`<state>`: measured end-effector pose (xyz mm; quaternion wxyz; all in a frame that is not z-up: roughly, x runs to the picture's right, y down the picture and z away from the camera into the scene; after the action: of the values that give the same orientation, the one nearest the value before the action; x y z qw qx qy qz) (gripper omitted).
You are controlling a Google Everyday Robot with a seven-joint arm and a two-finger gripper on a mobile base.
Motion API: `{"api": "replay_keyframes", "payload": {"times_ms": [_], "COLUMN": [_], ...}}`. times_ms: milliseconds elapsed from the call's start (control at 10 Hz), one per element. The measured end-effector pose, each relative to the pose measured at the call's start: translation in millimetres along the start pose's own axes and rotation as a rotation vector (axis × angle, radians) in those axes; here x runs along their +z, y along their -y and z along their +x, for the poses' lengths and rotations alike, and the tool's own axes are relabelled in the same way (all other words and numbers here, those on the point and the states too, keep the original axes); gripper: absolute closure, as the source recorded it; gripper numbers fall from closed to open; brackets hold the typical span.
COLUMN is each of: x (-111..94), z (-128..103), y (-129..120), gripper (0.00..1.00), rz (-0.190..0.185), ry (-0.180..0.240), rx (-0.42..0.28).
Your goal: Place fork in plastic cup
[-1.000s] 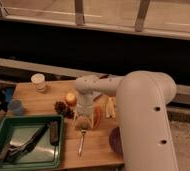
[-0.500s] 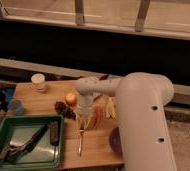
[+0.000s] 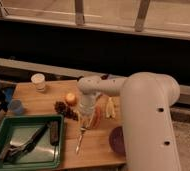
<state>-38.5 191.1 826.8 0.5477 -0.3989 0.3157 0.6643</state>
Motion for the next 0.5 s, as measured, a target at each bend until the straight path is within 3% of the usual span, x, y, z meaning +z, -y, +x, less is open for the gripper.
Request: {"api": "replay_keyframes", "payload": {"times_ms": [500], "x": [-70], "z": [11], "y": [-3], "gripper": [0.8], "rz": [-0.073], "ry": [0.165], "rx": [-0.032]}}
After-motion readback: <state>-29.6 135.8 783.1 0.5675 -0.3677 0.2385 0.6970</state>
